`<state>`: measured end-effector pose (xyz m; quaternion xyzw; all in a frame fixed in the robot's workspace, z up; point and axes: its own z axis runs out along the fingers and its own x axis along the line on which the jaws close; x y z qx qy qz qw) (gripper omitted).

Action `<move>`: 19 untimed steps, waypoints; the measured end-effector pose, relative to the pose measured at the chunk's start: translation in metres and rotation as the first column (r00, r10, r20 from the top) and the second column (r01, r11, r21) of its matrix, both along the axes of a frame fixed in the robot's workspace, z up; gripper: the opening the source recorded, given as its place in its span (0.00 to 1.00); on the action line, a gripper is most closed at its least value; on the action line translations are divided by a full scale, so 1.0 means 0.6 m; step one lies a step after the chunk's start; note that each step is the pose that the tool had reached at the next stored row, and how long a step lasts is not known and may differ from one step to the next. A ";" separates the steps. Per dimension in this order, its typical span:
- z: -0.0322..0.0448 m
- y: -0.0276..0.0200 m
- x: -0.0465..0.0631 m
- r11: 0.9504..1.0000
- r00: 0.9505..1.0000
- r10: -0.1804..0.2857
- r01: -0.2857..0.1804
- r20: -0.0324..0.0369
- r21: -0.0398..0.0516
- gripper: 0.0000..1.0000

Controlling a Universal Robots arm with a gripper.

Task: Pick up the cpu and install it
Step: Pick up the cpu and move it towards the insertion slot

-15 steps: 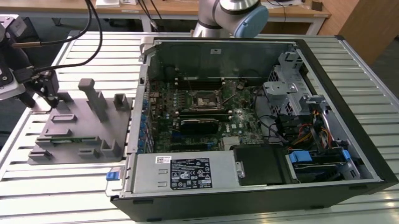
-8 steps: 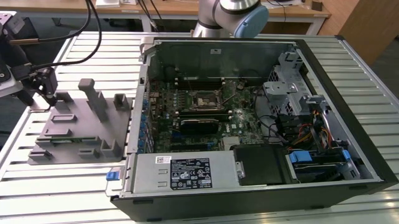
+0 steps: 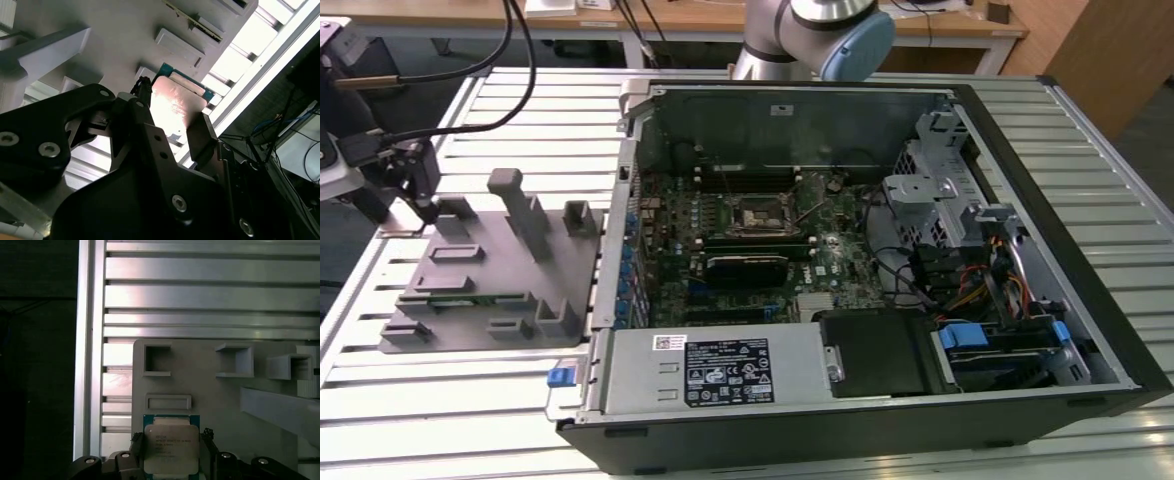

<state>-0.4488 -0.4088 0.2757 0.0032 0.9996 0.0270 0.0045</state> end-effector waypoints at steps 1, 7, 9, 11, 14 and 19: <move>0.001 0.0000 0.000 1.000 1.000 0.000 0.000 0.000 0.000 0.53; 0.005 0.0001 0.000 1.000 1.000 0.000 0.000 0.000 0.000 0.53; 0.007 0.0001 0.000 1.000 1.000 0.000 0.000 0.000 0.000 0.53; 0.010 0.0002 0.000 1.000 1.000 0.000 0.000 0.000 0.000 0.53; 0.014 0.0002 0.000 1.000 1.000 0.000 0.000 0.000 0.000 0.53; 0.022 0.0003 0.000 1.000 1.000 0.000 0.000 0.000 0.000 0.53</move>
